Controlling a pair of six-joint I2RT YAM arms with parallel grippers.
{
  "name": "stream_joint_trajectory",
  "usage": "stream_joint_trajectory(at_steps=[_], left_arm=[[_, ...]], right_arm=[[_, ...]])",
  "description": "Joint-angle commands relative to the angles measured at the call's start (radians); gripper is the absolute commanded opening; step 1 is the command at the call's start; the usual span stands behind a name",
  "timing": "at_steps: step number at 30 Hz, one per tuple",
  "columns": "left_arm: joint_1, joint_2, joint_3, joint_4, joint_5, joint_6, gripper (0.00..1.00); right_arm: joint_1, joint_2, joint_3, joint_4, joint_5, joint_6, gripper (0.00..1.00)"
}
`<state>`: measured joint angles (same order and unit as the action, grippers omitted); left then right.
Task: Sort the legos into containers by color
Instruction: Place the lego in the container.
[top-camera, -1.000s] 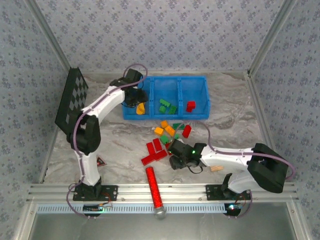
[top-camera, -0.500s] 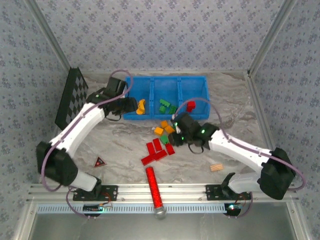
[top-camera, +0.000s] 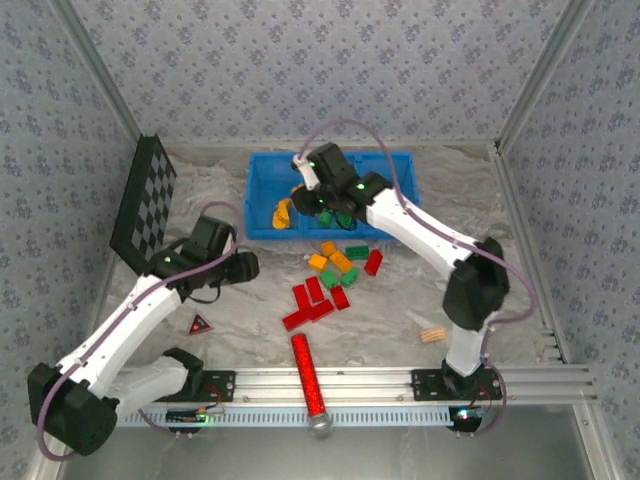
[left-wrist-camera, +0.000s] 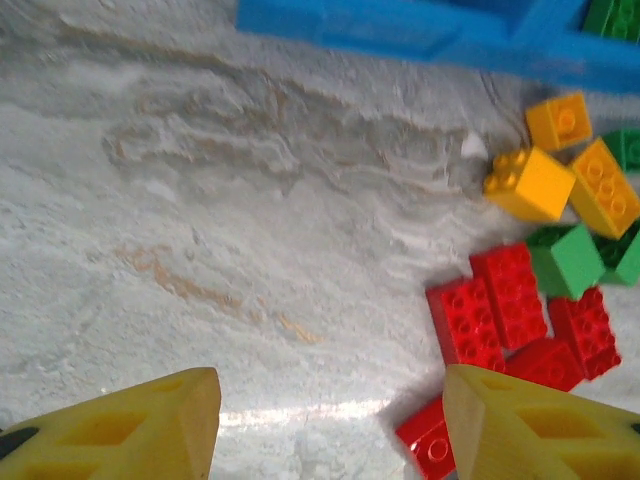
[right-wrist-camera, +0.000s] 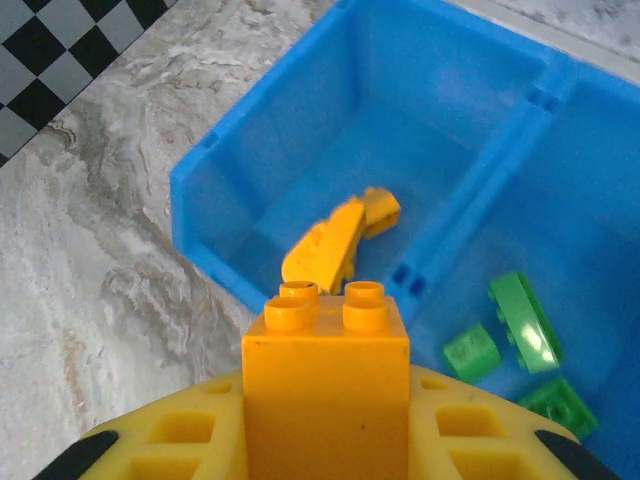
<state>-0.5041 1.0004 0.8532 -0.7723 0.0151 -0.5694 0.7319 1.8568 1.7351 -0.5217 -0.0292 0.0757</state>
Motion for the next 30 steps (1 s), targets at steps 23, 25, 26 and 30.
stream_joint_trajectory(at_steps=[23,25,26,30], left_arm=[[-0.215,-0.058,-0.108,-0.125,-0.005,-0.106,0.67],[-0.215,-0.061,-0.117,-0.111,-0.001,-0.11,0.67],[-0.215,-0.059,-0.118,-0.106,-0.001,-0.109,0.68],[-0.238,-0.026,-0.095,-0.073,-0.002,-0.063,0.69]], right_arm=[[0.044,0.624,0.624,-0.206,-0.007,-0.227,0.42],[0.042,0.628,0.629,-0.208,-0.018,-0.225,0.45],[0.041,0.622,0.627,-0.205,-0.028,-0.224,0.46],[0.038,0.588,0.621,-0.195,-0.057,-0.221,0.51]])
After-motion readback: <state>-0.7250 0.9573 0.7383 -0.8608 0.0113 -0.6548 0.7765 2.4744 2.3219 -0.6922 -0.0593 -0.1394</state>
